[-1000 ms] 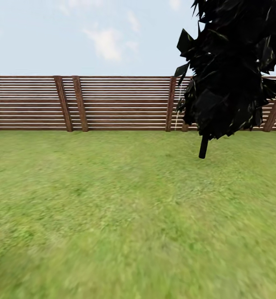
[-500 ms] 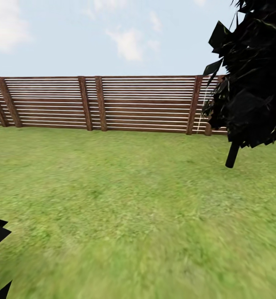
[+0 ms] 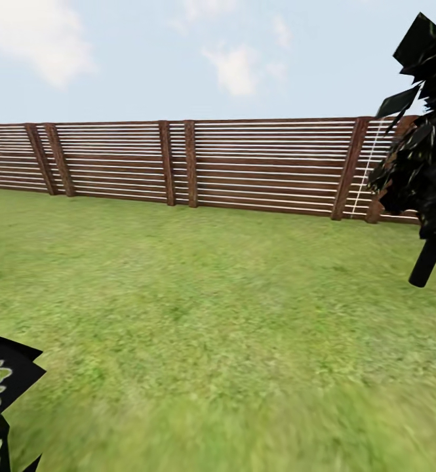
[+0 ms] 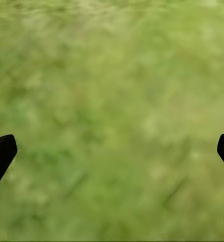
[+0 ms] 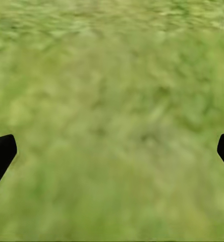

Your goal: Pick up the pesticide atomizer in the garden and spray insectifuge to fully cover both potted plants in the garden.

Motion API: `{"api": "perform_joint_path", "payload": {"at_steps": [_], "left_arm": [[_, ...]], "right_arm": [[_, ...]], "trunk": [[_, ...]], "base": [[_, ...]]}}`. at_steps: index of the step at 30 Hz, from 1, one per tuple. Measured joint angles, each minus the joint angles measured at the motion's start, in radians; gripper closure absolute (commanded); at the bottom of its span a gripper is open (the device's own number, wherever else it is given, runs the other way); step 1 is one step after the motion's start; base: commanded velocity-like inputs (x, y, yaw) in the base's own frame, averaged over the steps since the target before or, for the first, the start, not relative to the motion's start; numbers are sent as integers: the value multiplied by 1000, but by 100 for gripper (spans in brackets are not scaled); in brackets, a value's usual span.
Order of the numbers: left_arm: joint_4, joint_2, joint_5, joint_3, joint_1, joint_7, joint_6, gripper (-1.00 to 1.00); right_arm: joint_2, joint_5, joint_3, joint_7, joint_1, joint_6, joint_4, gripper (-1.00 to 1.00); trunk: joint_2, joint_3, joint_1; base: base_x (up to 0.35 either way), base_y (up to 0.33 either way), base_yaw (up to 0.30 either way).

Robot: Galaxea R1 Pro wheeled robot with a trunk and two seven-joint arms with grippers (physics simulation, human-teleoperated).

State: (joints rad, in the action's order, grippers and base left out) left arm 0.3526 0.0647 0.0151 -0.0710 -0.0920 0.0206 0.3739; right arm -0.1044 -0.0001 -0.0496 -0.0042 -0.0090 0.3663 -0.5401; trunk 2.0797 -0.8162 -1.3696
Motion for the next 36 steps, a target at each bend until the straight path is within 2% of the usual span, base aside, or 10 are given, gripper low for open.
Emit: {"api": "perform_joint_path", "payload": {"at_steps": [27, 28, 29, 36], "left_arm": [[-1, 0, 0, 1, 1, -1, 3, -100], [-16, 0, 0, 1, 0, 0, 51, -100], [-22, 0, 0, 1, 0, 0, 60, -100], [-32, 0, 0, 0, -1, 1, 75, -100]], "right_arm": [[0, 0, 0, 0, 0, -1, 0, -100], [0, 0, 0, 0, 0, -1, 0, -100], [0, 0, 0, 0, 0, -1, 0, -100], [0, 0, 0, 0, 0, -1, 0, -100]], "trunk": [[0, 0, 0], [0, 0, 0], [0, 0, 0], [0, 0, 0]], "base": [[337, 101, 39], [337, 117, 218], [337, 118, 238], [337, 31, 269]]}}
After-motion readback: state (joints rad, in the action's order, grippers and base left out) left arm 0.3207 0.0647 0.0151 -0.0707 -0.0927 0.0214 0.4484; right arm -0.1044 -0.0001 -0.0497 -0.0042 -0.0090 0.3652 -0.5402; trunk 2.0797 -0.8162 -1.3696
